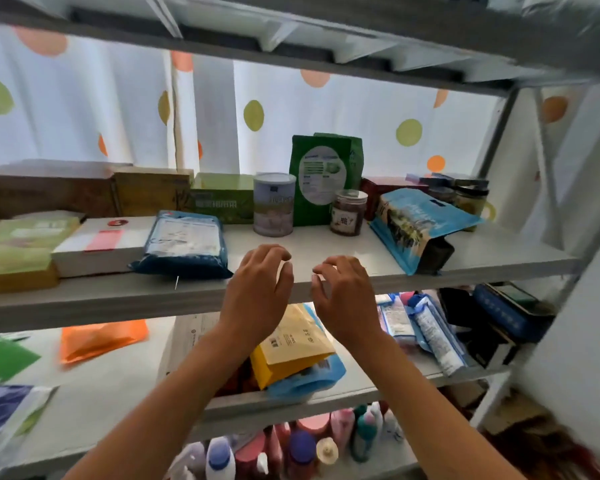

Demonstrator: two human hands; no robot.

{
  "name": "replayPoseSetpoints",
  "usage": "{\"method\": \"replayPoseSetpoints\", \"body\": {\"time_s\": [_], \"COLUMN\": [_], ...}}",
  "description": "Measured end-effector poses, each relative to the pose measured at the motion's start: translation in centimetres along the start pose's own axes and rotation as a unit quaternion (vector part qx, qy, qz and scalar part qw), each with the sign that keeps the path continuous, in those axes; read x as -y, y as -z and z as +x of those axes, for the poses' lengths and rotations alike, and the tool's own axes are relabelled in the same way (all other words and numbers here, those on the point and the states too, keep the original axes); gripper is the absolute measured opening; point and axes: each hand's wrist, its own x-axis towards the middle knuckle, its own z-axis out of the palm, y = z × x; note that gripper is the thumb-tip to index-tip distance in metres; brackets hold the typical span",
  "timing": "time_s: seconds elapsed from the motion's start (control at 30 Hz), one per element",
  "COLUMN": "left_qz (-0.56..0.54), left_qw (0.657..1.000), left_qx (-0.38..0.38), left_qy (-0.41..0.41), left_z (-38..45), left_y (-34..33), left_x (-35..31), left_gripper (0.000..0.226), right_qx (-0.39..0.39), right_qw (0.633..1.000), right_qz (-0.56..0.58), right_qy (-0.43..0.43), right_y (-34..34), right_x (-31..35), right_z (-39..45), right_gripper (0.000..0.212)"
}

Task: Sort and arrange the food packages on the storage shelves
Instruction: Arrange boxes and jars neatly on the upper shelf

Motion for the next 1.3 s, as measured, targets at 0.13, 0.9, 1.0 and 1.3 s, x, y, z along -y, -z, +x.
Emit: {"method": "replayPoseSetpoints", "body": {"time_s": [0.13, 0.9, 1.0, 1.3], "left_qz": [0.017, -0.239, -0.237, -0.223], "left_qw": [0.999, 0.921, 0.931, 0.931], "left_qx": [-0.032, -0.076, -0.071, -0.134], "left_qy": [0.007, 0.3, 0.27, 0.257], "left_z": [4.1, 17.8, 18.6, 18.8], "left_y": [0.0, -11.6, -12.1, -12.7], "left_x": [0.8, 9.1, 10.8, 11.9], "left_gripper": [0.02, 0.087, 0.092, 0.107], "right_qx": [0.008, 0.14, 0.133, 0.148], "right_qw": [1.0, 0.921, 0.899, 0.872], "right_qz": [0.027, 0.362, 0.412, 0.454], "right_qy": [0.014, -0.036, -0.058, -0.107], "right_y": [-1.2, -14.2, -14.7, -13.4], "right_x": [0.1, -6.4, -6.3, -6.3], "right_z": [4.7, 20.7, 22.0, 22.7], "right_gripper": [0.022, 0.035, 0.033, 0.028]}}
